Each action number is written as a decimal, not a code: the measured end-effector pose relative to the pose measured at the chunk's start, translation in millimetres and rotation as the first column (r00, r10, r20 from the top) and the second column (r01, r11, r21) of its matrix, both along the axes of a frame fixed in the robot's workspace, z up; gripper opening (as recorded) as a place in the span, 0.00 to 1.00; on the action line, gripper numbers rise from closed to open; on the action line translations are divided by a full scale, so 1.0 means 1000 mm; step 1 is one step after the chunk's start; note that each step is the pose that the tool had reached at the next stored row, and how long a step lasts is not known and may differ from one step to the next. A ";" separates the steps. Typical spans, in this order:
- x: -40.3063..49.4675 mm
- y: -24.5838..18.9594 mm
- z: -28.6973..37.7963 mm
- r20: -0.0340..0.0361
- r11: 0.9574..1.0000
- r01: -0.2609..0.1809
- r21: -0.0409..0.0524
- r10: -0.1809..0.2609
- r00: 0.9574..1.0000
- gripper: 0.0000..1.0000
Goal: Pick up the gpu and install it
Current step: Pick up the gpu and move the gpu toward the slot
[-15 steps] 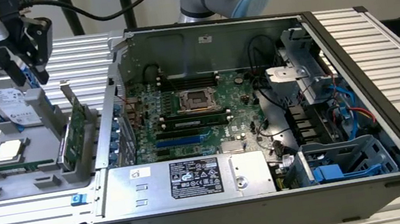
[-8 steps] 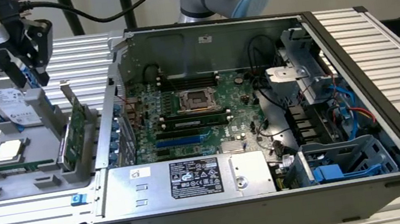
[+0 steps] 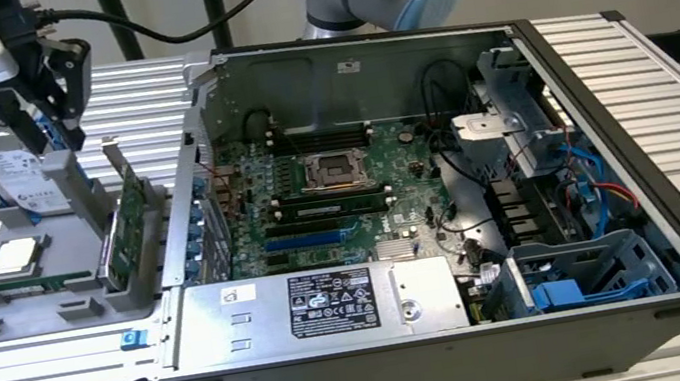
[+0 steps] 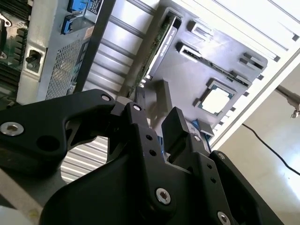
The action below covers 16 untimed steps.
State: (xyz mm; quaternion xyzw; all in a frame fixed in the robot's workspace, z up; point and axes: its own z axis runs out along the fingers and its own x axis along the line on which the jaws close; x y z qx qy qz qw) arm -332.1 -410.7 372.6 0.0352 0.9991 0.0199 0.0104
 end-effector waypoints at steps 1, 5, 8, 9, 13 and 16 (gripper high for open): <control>0.0000 -0.0002 -0.0005 0.000 1.000 0.000 0.000 0.000 1.000 1.00; 0.0000 -0.0008 -0.0024 0.000 1.000 0.000 0.000 0.000 1.000 1.00; 0.0000 -0.0012 -0.0038 0.000 1.000 0.000 0.000 0.000 1.000 1.00; 0.0000 -0.0013 -0.0043 0.000 1.000 0.000 0.000 0.000 1.000 1.00; 0.0000 -0.0017 -0.0064 0.000 1.000 0.000 0.000 0.000 1.000 1.00; 0.0000 -0.0020 -0.0081 0.000 1.000 0.000 0.000 0.000 1.000 1.00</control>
